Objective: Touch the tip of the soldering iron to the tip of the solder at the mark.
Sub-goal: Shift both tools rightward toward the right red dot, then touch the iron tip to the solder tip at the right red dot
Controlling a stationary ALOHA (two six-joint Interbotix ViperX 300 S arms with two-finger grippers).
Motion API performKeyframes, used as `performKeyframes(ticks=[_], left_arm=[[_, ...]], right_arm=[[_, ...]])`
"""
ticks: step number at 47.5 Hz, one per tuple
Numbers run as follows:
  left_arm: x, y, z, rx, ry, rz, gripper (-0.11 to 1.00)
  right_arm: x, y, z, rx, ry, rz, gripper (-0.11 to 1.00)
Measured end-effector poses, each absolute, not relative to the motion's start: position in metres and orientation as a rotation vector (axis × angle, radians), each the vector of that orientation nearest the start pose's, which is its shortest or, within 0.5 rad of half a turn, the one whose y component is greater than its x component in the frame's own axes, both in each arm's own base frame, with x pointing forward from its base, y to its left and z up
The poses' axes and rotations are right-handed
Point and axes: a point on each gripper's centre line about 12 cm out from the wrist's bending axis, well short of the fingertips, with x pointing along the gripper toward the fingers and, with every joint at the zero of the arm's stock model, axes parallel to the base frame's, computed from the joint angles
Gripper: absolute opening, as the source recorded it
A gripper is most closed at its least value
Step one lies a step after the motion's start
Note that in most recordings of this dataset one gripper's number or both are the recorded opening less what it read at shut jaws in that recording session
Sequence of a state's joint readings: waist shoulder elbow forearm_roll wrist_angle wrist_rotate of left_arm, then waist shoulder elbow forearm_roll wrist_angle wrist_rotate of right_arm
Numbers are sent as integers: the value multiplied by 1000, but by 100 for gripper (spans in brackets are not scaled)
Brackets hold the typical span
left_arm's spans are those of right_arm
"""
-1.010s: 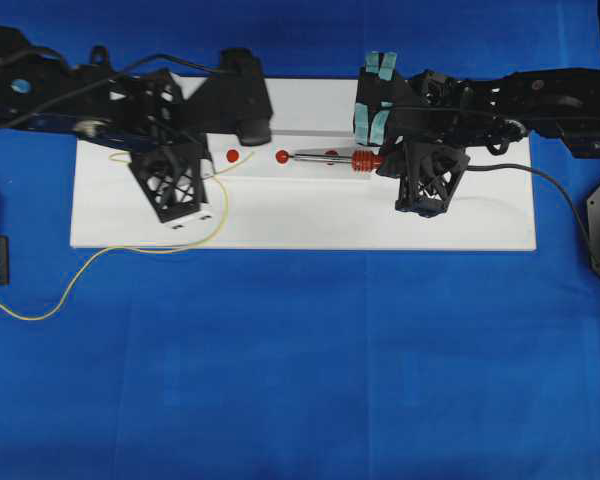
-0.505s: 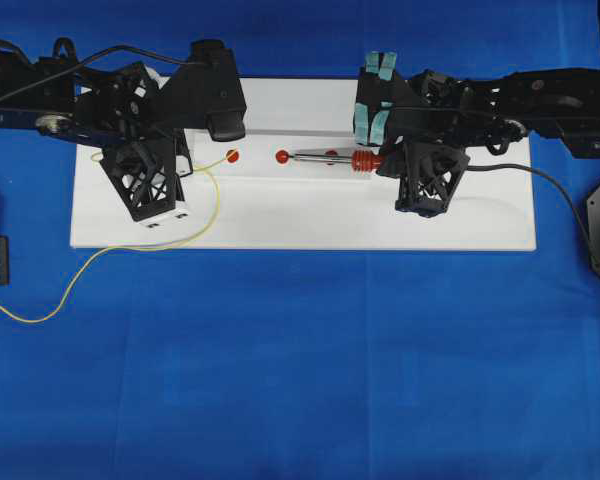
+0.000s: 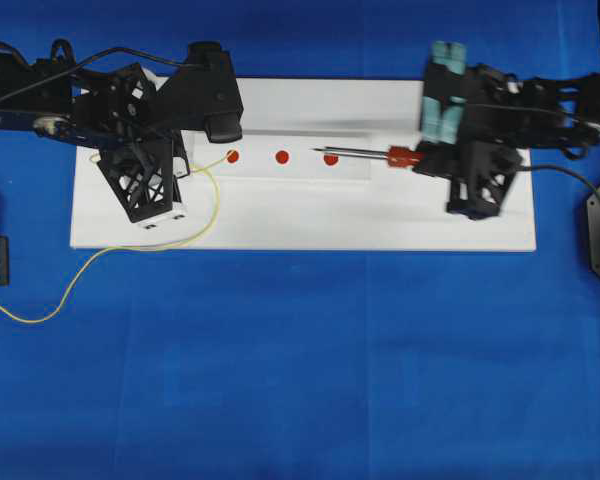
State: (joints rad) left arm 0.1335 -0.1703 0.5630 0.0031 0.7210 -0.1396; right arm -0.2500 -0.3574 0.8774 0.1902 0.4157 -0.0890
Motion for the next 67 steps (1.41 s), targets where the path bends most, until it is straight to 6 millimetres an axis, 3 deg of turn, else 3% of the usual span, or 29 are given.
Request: performKeyframes(ticks=[9, 19, 34, 52, 67], left_arm=[[334, 45, 212, -196, 1101, 197, 3], [337, 45, 214, -195, 1078, 196, 3], [371, 43, 223, -168, 1032, 170, 3], [425, 49, 194, -157, 1040, 163, 3], [439, 54, 171, -167, 1030, 174, 3]], right_arm=[[260, -58, 189, 247, 885, -213, 6], [258, -59, 190, 250, 883, -216, 6], [256, -59, 189, 252, 896, -219, 6], [256, -61, 185, 245, 917, -221, 6], [255, -63, 180, 236, 934, -226, 6]])
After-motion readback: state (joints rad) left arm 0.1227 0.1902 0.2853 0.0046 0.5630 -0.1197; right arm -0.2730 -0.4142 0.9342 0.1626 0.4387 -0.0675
